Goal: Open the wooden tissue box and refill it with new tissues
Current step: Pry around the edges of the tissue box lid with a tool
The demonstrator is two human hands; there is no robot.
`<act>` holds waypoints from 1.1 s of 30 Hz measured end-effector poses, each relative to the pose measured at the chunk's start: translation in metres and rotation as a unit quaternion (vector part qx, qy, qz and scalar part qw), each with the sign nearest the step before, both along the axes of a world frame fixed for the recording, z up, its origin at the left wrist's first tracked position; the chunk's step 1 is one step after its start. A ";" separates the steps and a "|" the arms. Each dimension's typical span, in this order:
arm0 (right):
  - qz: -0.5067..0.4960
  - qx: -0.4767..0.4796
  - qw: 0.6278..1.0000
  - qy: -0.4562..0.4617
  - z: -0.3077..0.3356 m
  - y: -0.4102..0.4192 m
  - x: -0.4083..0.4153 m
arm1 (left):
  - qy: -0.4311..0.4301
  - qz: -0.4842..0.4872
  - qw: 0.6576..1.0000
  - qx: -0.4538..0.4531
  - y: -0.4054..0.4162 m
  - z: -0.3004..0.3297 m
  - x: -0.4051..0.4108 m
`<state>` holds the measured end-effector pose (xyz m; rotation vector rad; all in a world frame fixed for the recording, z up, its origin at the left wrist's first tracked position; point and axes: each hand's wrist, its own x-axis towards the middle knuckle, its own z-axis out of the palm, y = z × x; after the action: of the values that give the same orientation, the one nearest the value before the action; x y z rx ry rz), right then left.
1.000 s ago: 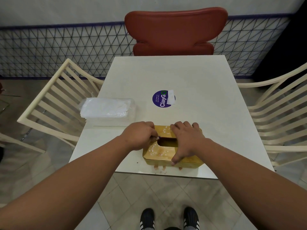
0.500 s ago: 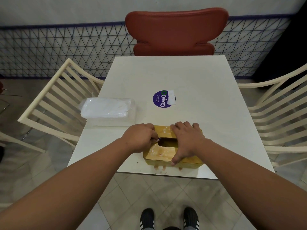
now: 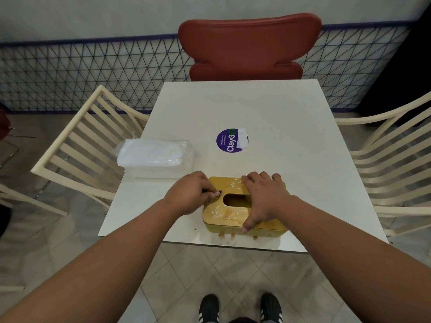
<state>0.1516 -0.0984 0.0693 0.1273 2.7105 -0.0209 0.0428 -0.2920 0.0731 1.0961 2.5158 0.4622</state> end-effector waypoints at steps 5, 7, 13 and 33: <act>0.002 0.000 1.000 0.000 0.000 0.000 0.000 | -0.007 -0.001 1.000 0.003 -0.007 -0.003 0.007; 0.002 0.001 1.000 -0.002 0.000 0.000 -0.001 | -0.001 0.002 1.000 -0.001 -0.008 -0.003 0.007; 0.004 -0.001 1.000 -0.002 0.000 0.000 -0.001 | -0.002 -0.009 1.000 -0.027 -0.016 0.000 0.010; 0.007 0.007 1.000 -0.004 0.002 -0.002 0.000 | 0.011 -0.011 0.999 -0.047 -0.030 0.002 0.032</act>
<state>0.1514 -0.1002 0.0712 0.1126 2.7030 0.0021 0.0747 -0.3223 0.0752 1.0970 2.5143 0.3245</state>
